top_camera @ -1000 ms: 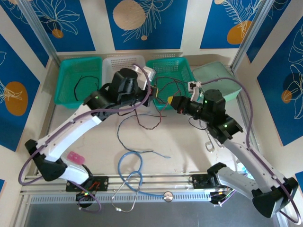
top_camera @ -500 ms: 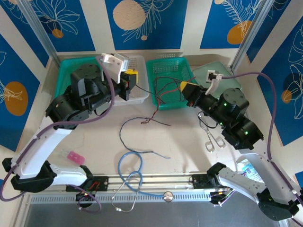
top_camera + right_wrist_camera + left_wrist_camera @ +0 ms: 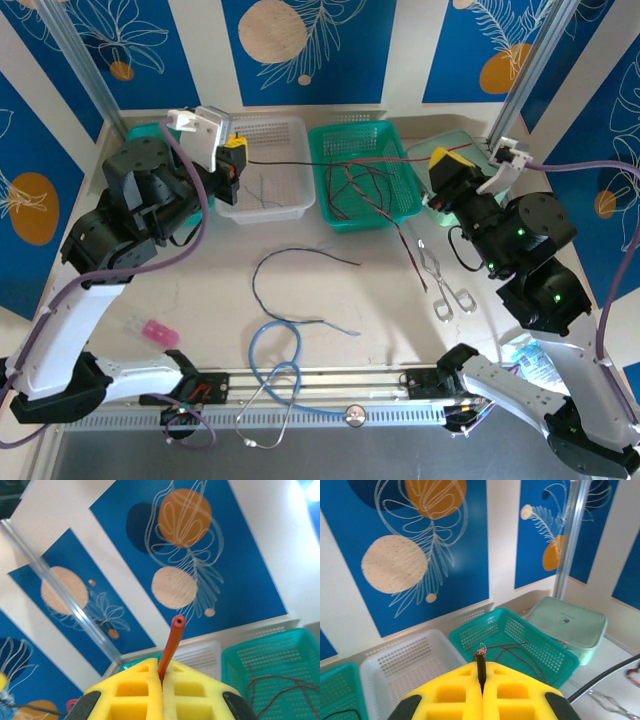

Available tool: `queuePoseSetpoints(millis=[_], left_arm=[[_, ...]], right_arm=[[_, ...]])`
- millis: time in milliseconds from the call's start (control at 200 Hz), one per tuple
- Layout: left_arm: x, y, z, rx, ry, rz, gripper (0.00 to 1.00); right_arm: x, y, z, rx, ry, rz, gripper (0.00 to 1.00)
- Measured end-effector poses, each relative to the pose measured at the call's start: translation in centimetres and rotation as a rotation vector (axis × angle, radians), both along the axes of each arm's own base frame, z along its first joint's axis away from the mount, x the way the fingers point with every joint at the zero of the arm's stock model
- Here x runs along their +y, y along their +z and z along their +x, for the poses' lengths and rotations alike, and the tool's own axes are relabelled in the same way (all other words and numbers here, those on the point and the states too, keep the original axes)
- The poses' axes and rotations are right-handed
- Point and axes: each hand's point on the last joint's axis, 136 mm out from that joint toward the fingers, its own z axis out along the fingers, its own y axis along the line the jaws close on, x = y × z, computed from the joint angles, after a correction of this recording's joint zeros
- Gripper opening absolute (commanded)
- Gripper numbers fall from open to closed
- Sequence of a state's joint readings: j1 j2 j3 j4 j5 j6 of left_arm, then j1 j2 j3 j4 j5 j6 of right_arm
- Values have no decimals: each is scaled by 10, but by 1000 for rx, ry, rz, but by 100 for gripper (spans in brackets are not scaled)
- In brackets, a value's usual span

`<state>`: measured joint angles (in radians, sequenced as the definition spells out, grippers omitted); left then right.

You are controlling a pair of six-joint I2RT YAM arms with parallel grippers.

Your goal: Untangle the cables

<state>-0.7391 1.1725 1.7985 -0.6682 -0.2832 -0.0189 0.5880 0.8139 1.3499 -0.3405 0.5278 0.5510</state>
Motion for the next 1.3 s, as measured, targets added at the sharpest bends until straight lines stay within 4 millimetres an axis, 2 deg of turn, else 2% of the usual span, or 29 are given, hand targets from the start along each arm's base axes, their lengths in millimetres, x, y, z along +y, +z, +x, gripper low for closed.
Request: queuePoseSetpoints(millis=[210,415,525,655,870,990,1151,1301], left_arm=[[31,1,23,3,124,8,0],[58,12,68,11,219,-6,0],[73,-3,96,66,253,-18,0],[99,-20,119,129,297,-63,0],[141,-28,144,185,347,-205,0],[164,-38,156,207,378,-298,0],[200,-60,163,240,450,-432,0],[222,-53,162,204,501,-535,0]], right_arm=[[-33,6,17,0,-185,-27,0],[-67,12,48,28,-350,-47,0],[-87,3,60,63,-420,-49,0],[-109,-2,63,87,-481,-38,0],[-143,-2,54,94,-587,-15,0],[-160,2,37,72,-648,10,0],[-177,7,12,42,-719,34,0],[-188,11,-3,23,-775,41,0]])
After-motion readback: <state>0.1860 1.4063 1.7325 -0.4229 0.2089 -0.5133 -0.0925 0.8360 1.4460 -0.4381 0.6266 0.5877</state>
